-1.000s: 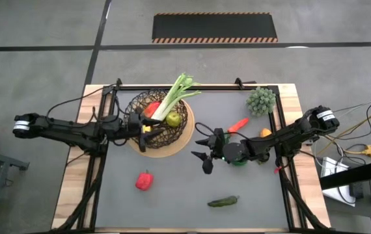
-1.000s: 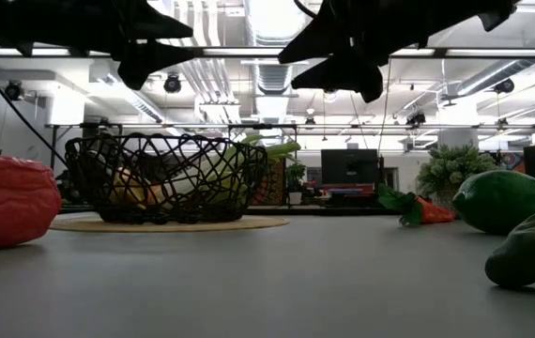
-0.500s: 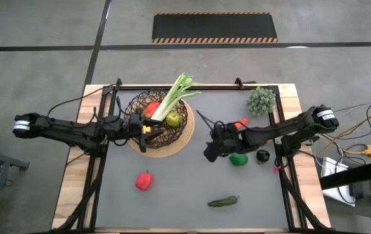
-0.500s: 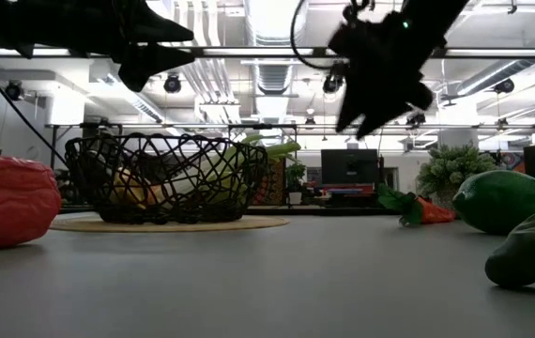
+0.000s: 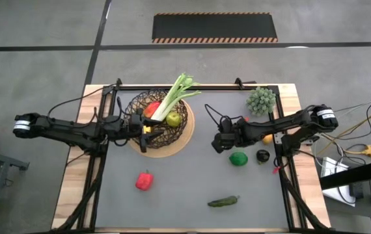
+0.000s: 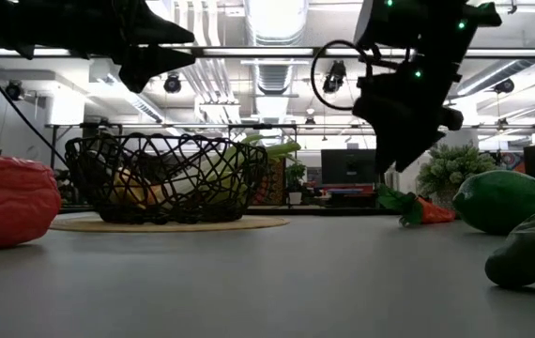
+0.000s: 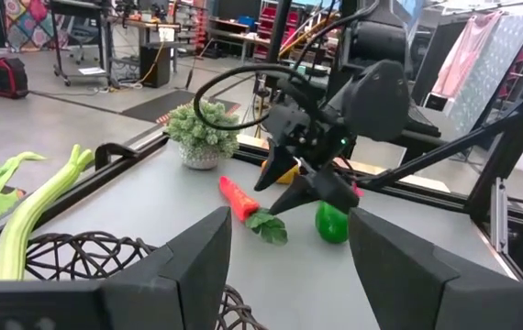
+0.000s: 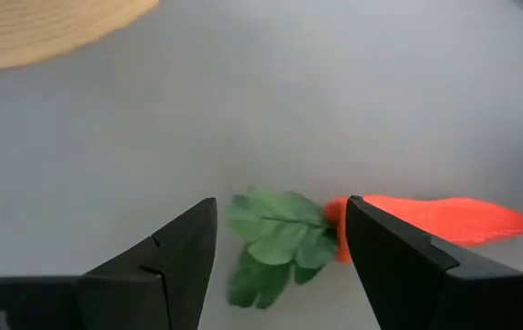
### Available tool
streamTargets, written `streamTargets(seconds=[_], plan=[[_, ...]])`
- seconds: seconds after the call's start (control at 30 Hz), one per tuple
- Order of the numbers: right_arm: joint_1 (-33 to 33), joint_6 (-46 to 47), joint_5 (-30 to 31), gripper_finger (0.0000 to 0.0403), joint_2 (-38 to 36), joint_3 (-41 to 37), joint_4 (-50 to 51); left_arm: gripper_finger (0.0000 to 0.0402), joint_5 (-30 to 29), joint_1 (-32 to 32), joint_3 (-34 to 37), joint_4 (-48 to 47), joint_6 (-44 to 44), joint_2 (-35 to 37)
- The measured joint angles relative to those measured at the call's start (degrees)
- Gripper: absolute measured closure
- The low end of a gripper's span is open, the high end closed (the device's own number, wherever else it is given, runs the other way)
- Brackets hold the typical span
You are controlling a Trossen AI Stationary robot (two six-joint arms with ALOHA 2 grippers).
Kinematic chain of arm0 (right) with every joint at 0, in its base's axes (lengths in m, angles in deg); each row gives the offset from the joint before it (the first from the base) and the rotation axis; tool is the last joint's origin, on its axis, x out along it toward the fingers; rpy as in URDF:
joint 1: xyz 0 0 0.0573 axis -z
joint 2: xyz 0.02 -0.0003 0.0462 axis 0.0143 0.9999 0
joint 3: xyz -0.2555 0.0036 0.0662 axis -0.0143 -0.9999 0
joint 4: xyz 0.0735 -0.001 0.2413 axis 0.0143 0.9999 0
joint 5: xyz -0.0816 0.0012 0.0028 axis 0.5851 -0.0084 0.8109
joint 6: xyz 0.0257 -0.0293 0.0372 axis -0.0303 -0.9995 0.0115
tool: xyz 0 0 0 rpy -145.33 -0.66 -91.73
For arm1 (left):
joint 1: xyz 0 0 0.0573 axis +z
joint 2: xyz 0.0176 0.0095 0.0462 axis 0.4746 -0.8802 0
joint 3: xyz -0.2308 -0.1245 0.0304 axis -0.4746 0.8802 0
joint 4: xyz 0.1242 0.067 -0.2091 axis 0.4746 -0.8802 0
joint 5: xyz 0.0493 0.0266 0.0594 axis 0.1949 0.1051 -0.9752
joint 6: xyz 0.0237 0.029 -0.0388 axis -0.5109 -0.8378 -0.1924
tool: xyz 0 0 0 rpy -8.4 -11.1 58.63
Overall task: Build produce basket
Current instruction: Put the orange carrot into the black wire basket
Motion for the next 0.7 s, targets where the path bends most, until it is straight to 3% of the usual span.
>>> streamTargets(seconds=[0.7], plan=[[0.5, -1.1, -4.6, 0.0177, 0.0, -1.6, 2.3, 0.0200, 0.0, 0.0, 0.0, 0.0, 0.0, 0.0]])
